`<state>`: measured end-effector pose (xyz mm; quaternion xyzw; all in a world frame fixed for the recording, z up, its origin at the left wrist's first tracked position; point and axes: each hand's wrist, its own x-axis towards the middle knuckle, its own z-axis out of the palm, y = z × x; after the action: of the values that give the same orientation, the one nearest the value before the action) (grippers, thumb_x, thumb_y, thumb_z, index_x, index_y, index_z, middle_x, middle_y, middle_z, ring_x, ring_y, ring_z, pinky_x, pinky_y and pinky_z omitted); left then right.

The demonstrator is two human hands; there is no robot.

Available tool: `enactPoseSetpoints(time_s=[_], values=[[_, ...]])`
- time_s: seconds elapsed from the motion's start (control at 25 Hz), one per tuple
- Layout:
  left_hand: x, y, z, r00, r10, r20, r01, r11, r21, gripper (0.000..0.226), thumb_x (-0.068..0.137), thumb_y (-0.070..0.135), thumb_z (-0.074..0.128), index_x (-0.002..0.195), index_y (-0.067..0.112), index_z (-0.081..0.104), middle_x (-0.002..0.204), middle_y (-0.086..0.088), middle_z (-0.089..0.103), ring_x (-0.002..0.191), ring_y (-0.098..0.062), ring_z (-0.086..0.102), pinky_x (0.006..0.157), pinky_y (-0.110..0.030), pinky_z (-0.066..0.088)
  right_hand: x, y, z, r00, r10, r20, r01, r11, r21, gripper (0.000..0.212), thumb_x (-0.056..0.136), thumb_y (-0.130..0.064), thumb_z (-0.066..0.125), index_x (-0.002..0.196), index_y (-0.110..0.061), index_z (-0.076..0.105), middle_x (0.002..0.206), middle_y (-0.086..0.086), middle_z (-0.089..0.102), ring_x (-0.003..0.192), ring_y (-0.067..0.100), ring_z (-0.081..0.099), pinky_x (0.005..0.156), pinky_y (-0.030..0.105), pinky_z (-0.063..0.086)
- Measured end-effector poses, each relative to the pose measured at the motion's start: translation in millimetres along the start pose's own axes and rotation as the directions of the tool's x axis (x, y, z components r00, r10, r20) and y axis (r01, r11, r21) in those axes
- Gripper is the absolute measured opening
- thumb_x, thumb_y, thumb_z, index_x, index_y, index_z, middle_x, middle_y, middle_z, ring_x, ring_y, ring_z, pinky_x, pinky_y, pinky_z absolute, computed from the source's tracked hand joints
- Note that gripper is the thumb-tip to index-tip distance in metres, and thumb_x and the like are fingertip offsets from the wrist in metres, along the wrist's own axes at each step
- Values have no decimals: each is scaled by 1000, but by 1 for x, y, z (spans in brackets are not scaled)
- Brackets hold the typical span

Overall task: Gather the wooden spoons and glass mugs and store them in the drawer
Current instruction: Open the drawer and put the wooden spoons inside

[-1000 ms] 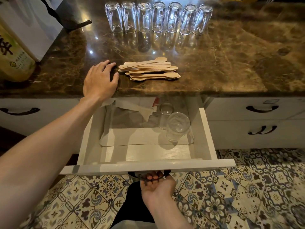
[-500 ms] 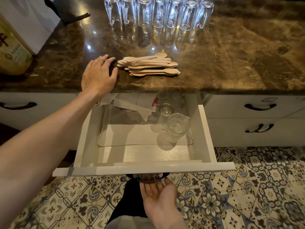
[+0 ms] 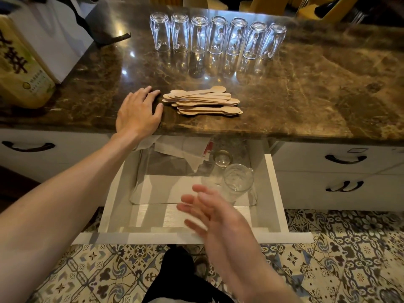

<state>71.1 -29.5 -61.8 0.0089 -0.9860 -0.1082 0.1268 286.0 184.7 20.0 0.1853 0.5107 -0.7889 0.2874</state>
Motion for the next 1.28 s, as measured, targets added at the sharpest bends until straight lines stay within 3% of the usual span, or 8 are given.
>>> enactPoseSetpoints(time_s=[0.04, 0.16, 0.28, 0.44, 0.64, 0.8, 1.04, 1.28], values=[[-1, 0, -1, 1000, -1, 0, 1, 1000, 1, 50, 94, 41, 35, 139, 20, 41, 147, -6, 39, 137, -22, 32, 116, -39, 17, 11, -12, -1, 991, -118, 61, 131, 941, -313, 32, 78, -37, 66, 108, -28, 60, 104, -8, 67, 101, 6, 63, 91, 31, 45], [-4, 0, -4, 1000, -8, 2, 8, 1000, 3, 49, 95, 39, 36, 139, 19, 41, 148, -6, 39, 137, -21, 31, 116, -38, 17, 60, -45, -7, 887, -405, 220, 387, 395, -833, 44, 83, -42, 64, 122, -29, 47, 120, -13, 53, 111, 3, 49, 98, 29, 40], [-3, 6, -5, 1000, -9, -3, 9, 1000, -6, 48, 95, 38, 38, 139, 19, 42, 148, -6, 39, 137, -21, 31, 116, -37, 16, 109, -81, -15, 766, -528, 366, 366, -109, -924, 60, 84, -39, 63, 136, -21, 38, 136, -1, 45, 126, 15, 40, 106, 37, 29], [2, 13, -6, 1000, -5, -11, 4, 1000, -21, 48, 94, 39, 39, 138, 21, 43, 148, -5, 40, 137, -20, 31, 115, -36, 16, 161, -131, -25, 781, -456, 427, 220, -439, -871, 70, 84, -29, 63, 143, -15, 28, 146, 8, 37, 133, 27, 33, 109, 45, 27], [-2, 4, -7, 999, -14, -29, 14, 1000, -11, 48, 93, 40, 39, 137, 22, 44, 146, -4, 41, 136, -20, 33, 115, -36, 17, 204, -162, -12, 865, -266, 426, 232, -540, -809, 86, 81, -31, 67, 148, -14, 16, 155, 8, 23, 142, 26, 20, 113, 46, 18], [4, 5, -7, 998, -12, -57, 12, 1000, -7, 47, 93, 41, 40, 136, 23, 45, 145, -3, 43, 134, -20, 35, 114, -36, 18, 227, -181, -6, 908, -158, 387, 245, -550, -798, 87, 77, -37, 68, 146, -16, 20, 152, 7, 30, 140, 26, 22, 112, 47, 18], [14, -2, -7, 996, -21, -83, 20, 1000, -8, 47, 93, 42, 40, 136, 24, 46, 144, -2, 44, 134, -19, 36, 115, -37, 19, 246, -193, 7, 899, -120, 420, 267, -611, -745, 65, 72, -53, 66, 127, -23, 49, 120, 3, 52, 110, 24, 48, 97, 43, 29], [11, -2, 0, 997, -31, -72, 31, 1000, 1, 48, 93, 43, 39, 136, 24, 45, 144, -3, 44, 134, -20, 36, 114, -37, 20, 238, -178, 10, 893, -116, 436, 257, -662, -704, 51, 77, -52, 63, 108, -14, 48, 91, -1, 53, 84, 22, 49, 80, 36, 27]])
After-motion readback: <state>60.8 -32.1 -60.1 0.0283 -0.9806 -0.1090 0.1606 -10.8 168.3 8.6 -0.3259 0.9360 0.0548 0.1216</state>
